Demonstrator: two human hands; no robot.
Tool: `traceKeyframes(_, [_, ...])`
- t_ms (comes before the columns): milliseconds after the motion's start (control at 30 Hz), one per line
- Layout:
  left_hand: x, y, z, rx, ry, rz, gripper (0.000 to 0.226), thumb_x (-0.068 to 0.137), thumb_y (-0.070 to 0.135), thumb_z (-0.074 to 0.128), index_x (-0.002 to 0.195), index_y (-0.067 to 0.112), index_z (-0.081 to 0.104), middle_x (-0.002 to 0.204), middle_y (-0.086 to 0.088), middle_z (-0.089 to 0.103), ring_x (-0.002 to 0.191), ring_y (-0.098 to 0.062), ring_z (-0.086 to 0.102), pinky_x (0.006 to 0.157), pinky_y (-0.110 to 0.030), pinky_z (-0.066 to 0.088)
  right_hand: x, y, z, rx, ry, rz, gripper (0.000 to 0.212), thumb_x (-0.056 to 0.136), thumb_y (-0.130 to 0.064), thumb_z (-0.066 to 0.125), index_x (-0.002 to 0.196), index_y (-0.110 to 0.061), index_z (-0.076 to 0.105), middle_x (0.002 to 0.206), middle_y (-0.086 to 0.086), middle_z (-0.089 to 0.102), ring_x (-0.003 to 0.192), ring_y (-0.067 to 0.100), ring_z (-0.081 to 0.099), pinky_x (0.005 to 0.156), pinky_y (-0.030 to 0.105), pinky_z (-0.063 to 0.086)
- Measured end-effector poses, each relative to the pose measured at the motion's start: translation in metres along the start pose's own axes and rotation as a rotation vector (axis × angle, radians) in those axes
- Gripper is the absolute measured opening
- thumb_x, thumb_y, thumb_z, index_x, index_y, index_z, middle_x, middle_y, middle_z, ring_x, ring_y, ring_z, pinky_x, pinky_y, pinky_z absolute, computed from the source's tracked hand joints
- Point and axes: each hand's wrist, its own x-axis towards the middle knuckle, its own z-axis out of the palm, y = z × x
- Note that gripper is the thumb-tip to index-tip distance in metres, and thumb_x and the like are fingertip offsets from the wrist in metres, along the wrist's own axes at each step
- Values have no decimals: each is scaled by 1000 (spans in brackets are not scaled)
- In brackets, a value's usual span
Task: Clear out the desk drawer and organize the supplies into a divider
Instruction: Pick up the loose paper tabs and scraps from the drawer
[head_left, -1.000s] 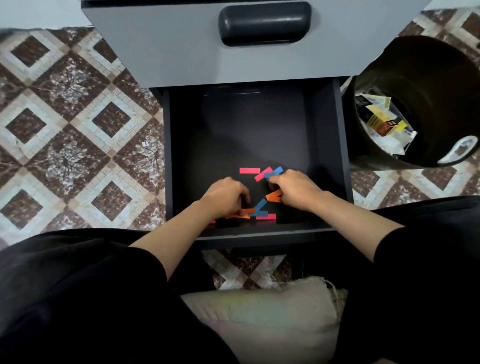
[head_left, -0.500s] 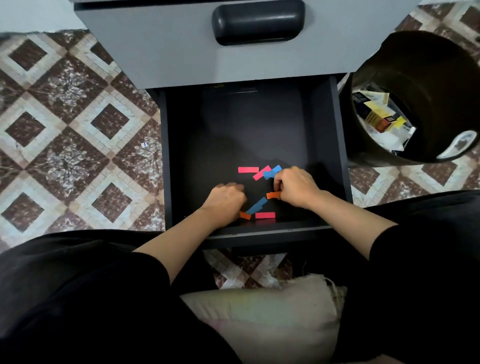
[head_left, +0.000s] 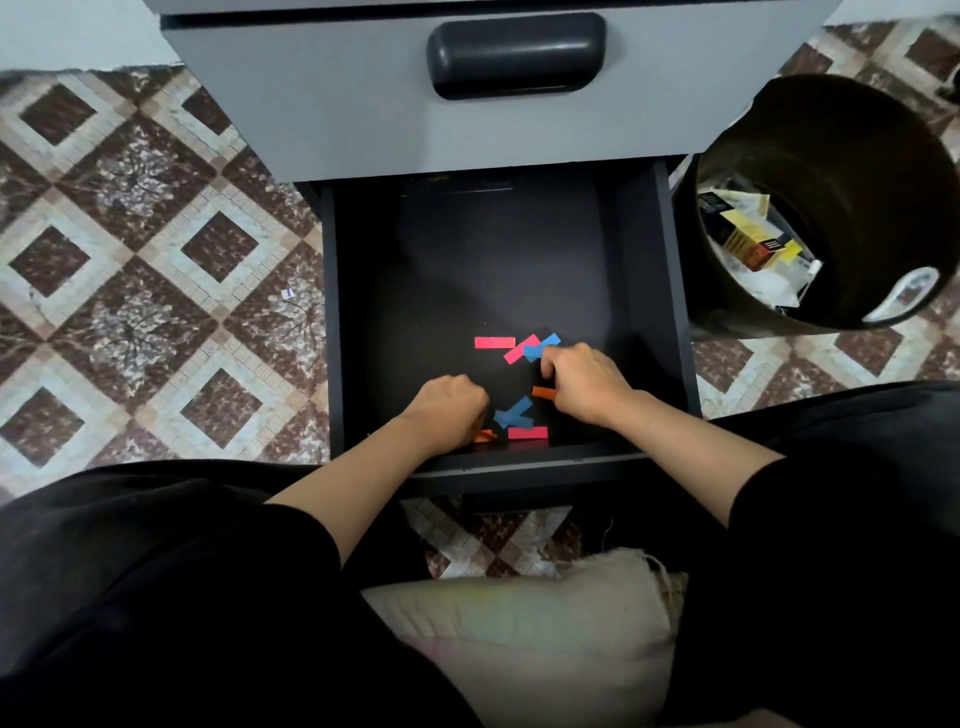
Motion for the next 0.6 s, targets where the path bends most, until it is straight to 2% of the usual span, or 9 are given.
traceKeyframes(400, [1,6,-2,-53,5,-114,19,90,16,53,105,12,64,109,-10,61,98,-26,59,75,-32,45,2,1,1,27,8,27,17,85,-3,57,99,-9,65,103,11,63,95,25,60,74,28,44])
traceKeyframes(600, [3,5,-2,-107,-2,-154,17,89,24,57,99,12,66,104,-9,63,94,-26,60,72,-31,45,4,3,3,36,8,21,14,85,-4,59,96,-9,65,103,10,63,92,23,59,72,28,44])
